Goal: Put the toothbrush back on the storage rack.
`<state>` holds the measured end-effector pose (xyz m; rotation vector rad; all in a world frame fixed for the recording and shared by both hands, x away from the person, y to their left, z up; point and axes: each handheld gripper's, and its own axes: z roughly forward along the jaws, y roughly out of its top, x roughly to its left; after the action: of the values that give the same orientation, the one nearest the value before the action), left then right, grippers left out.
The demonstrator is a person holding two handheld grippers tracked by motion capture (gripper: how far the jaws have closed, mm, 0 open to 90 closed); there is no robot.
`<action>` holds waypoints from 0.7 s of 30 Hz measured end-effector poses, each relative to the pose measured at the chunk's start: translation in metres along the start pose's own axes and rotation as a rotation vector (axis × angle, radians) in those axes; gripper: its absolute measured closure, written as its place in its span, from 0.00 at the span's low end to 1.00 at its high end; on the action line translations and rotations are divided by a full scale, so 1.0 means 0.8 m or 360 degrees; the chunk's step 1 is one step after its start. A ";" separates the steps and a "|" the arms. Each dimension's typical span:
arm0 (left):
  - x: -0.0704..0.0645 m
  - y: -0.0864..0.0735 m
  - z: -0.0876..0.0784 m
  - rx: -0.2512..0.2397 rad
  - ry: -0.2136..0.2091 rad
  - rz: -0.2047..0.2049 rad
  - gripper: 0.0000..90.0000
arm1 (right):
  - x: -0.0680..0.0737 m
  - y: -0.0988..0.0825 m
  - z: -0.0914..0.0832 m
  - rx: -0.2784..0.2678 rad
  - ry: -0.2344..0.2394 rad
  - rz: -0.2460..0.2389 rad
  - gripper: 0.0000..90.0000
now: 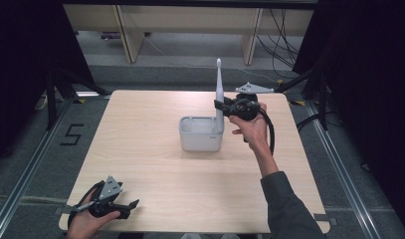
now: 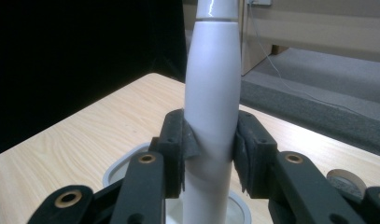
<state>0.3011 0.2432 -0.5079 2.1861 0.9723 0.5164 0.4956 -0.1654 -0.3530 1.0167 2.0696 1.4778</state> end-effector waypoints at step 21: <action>-0.001 0.001 -0.001 0.0024 0.0022 0.0005 0.18 | -0.005 -0.014 0.020 -0.0015 -0.0024 0.0070 0.74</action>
<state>0.3006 0.2429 -0.5071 2.2008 0.9832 0.5275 0.5055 -0.1603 -0.3692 1.0730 2.0405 1.4948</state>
